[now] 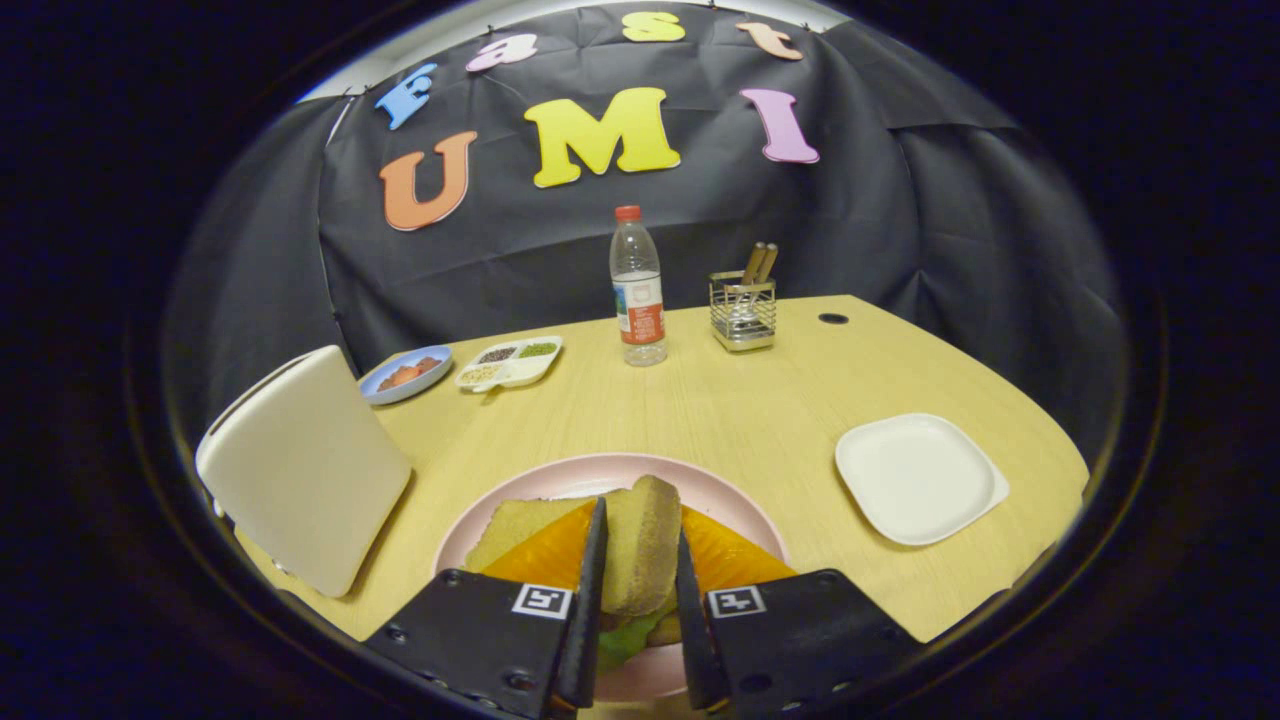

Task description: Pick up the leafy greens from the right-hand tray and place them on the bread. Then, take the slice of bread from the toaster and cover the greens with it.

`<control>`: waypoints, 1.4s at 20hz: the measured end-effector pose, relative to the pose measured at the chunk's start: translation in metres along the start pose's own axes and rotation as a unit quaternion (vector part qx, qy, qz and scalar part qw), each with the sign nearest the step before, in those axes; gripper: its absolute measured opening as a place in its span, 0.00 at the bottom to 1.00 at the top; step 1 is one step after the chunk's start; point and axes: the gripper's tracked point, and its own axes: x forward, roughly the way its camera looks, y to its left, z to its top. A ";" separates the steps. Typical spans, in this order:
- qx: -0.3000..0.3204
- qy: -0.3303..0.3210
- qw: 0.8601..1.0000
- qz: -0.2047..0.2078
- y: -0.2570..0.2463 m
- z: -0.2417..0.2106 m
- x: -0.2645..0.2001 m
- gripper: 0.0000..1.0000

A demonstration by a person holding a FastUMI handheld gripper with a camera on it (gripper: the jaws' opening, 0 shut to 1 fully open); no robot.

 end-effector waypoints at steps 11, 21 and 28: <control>-0.044 -0.048 0.997 -0.038 -0.007 0.022 -0.044 0.91; -0.074 -0.172 0.981 -0.047 0.019 0.080 -0.179 0.94; -0.081 -0.228 0.970 -0.034 0.024 0.108 -0.271 0.94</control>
